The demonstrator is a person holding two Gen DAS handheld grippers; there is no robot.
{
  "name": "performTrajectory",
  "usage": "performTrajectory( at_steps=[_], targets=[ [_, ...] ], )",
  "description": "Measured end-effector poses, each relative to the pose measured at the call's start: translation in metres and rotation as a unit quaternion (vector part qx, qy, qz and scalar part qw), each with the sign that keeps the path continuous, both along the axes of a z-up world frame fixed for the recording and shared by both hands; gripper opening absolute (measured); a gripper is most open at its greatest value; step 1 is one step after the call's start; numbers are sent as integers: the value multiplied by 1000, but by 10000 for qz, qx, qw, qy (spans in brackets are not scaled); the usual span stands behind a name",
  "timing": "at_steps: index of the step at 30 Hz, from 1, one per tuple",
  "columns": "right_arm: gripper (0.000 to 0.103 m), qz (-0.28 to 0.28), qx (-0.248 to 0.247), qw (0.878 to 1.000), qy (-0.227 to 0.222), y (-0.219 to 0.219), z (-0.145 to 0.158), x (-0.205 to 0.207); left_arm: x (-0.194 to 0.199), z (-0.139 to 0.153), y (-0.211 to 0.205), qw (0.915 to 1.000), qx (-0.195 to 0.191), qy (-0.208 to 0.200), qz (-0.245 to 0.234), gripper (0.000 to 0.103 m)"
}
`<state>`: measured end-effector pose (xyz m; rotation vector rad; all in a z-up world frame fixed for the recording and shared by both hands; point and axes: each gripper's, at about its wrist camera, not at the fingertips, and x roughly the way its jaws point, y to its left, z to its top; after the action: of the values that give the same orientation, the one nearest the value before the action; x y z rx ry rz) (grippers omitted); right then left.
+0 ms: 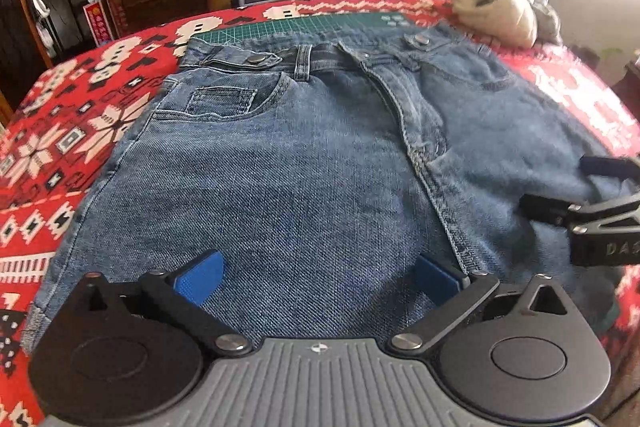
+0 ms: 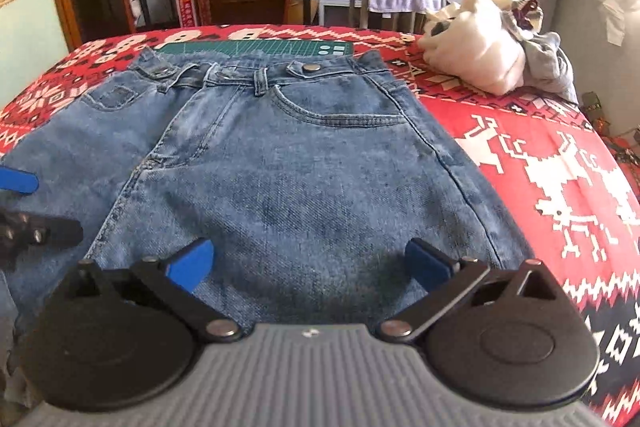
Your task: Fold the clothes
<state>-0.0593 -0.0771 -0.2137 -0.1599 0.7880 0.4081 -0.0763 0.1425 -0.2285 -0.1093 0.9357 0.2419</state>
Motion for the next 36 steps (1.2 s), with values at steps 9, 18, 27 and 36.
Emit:
performTrajectory(
  at_steps=[9,18,27,36],
  targets=[
    [102,-192,66,9998,-42,-1,0,-2,-2,-1,-3,10000,54,-9,3,103],
    [102,-183,76,9997,-125,-1,-1,-4,0,11,8,9986,259,-346,318,100],
    [103,-187,75,9997,-154,0,0,-7,15,23,38,9959,265,-558,661,49],
    [102,-230,152,9995,-178,-1,1,-6,31,11,64,9964,-69,-571,627,25]
  ],
)
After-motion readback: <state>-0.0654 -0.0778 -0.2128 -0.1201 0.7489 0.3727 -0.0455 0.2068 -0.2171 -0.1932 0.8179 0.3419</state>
